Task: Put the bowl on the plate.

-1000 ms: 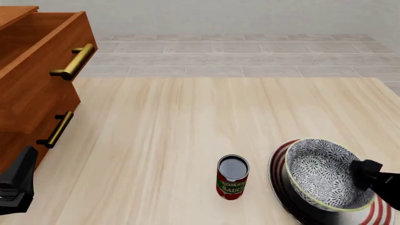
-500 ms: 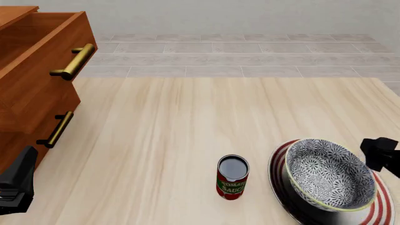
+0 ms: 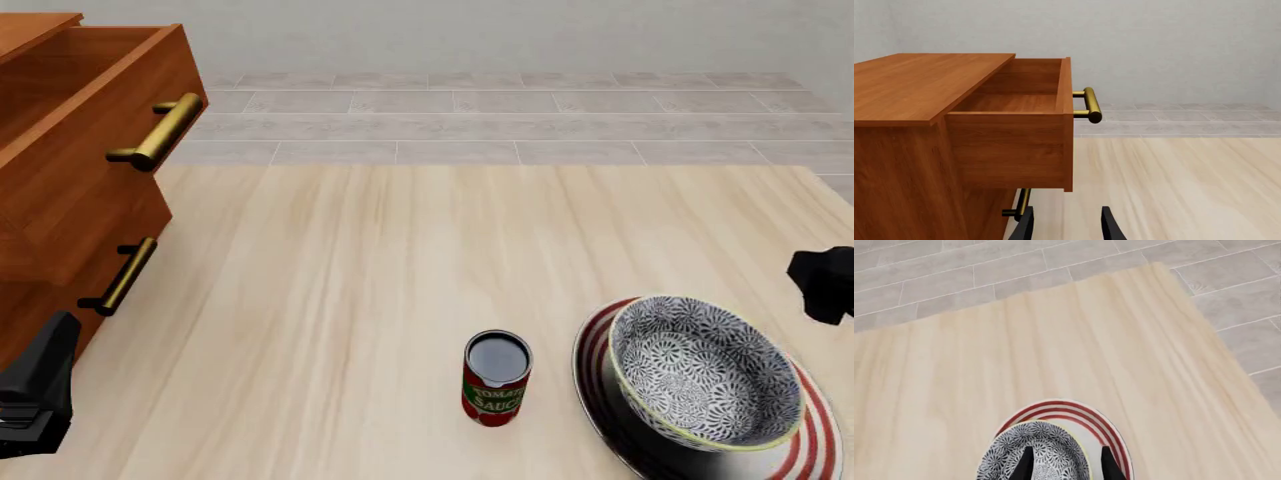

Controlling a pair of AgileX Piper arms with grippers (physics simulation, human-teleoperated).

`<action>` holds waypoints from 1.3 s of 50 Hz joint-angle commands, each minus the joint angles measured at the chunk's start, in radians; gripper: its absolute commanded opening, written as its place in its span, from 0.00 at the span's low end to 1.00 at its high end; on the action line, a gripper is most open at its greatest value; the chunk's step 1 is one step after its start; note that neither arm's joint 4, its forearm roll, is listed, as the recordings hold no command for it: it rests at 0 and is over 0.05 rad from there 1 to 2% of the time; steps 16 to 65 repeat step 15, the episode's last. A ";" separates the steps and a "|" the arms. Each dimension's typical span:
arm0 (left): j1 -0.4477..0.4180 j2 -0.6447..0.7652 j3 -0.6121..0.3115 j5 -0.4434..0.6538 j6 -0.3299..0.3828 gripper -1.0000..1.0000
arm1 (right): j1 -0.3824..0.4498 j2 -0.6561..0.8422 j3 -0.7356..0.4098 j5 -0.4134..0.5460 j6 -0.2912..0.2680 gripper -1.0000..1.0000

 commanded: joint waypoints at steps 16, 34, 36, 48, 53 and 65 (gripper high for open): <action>0.000 0.000 0.000 0.000 0.000 1.00 | 0.024 0.006 -0.141 0.072 -0.055 1.00; 0.000 0.000 0.000 0.000 0.000 1.00 | 0.024 0.006 -0.141 0.072 -0.055 1.00; 0.000 0.000 0.000 0.000 0.000 1.00 | 0.024 0.006 -0.141 0.072 -0.055 1.00; 0.000 0.000 0.000 0.000 0.000 1.00 | 0.024 0.006 -0.141 0.072 -0.055 1.00; 0.000 0.000 0.000 0.000 0.000 1.00 | 0.024 0.006 -0.141 0.072 -0.055 1.00; 0.000 0.000 0.000 0.000 0.000 1.00 | 0.024 0.006 -0.141 0.072 -0.055 1.00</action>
